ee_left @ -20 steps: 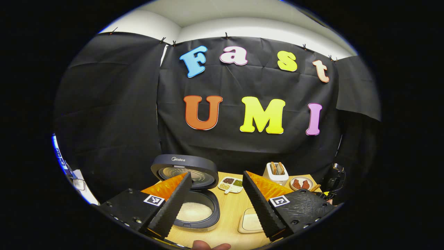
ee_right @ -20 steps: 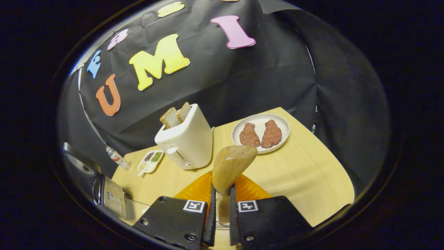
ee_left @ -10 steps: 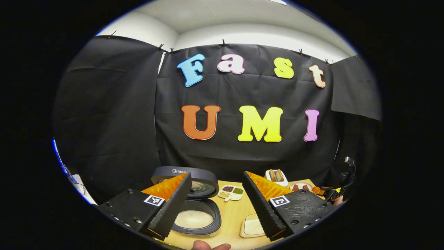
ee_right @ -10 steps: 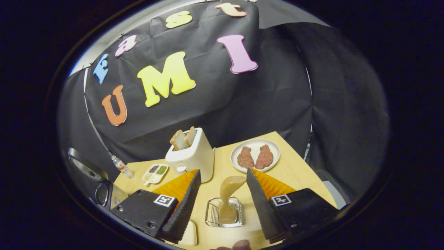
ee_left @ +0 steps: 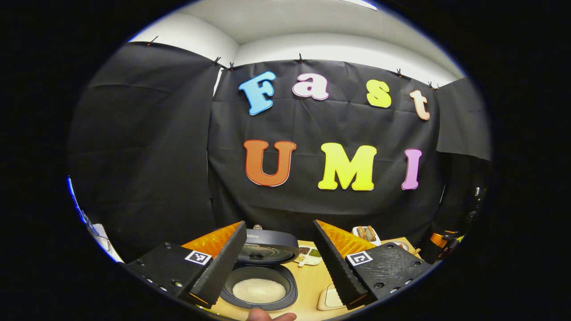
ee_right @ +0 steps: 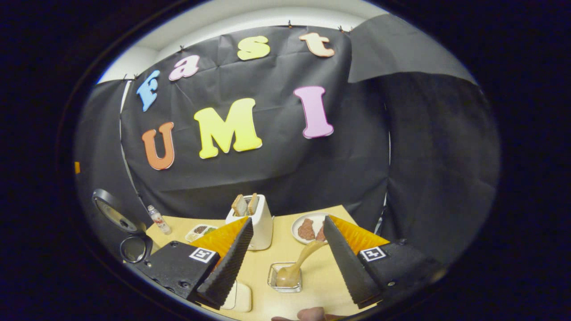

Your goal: Close the left gripper, press the button to open the rice cooker; take a wooden spoon from the chopstick holder with the right hand, scoop a spoonful of rice and pour it into the rice cooker, then put the wooden spoon back into the chopstick holder.

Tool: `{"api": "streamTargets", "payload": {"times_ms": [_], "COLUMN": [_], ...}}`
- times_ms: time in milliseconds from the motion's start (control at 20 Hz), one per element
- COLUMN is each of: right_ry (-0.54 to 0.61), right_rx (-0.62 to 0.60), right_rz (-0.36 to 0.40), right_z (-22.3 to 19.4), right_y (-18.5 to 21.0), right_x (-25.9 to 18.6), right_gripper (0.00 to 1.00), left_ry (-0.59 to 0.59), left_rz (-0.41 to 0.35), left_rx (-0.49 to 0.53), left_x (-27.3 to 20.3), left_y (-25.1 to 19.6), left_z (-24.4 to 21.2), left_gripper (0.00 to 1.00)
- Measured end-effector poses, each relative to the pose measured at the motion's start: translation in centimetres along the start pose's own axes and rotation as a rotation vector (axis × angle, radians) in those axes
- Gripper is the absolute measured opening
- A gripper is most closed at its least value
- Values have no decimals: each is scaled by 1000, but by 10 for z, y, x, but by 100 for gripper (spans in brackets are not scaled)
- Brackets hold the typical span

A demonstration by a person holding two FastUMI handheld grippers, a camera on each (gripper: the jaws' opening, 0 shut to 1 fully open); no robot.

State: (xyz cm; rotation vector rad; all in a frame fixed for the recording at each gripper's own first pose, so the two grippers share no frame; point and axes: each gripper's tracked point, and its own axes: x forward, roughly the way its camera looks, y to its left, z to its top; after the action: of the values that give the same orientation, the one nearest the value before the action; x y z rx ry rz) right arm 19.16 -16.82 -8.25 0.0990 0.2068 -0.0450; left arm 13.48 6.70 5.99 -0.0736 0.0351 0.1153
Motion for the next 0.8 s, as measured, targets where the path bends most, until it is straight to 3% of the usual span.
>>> {"api": "streamTargets", "payload": {"times_ms": [350, 800], "right_ry": [-57, -15], "right_rx": [-46, -47], "right_rz": [-16, -160], "right_z": [6, -18], "right_y": [16, -22], "right_x": [-70, -116], "right_gripper": [99, 99], "left_ry": [38, 226], "left_rz": [11, 36], "left_rx": [57, 69], "left_x": [56, 116], "left_y": [23, 40], "left_z": [-16, -63], "left_gripper": [94, 95]}}
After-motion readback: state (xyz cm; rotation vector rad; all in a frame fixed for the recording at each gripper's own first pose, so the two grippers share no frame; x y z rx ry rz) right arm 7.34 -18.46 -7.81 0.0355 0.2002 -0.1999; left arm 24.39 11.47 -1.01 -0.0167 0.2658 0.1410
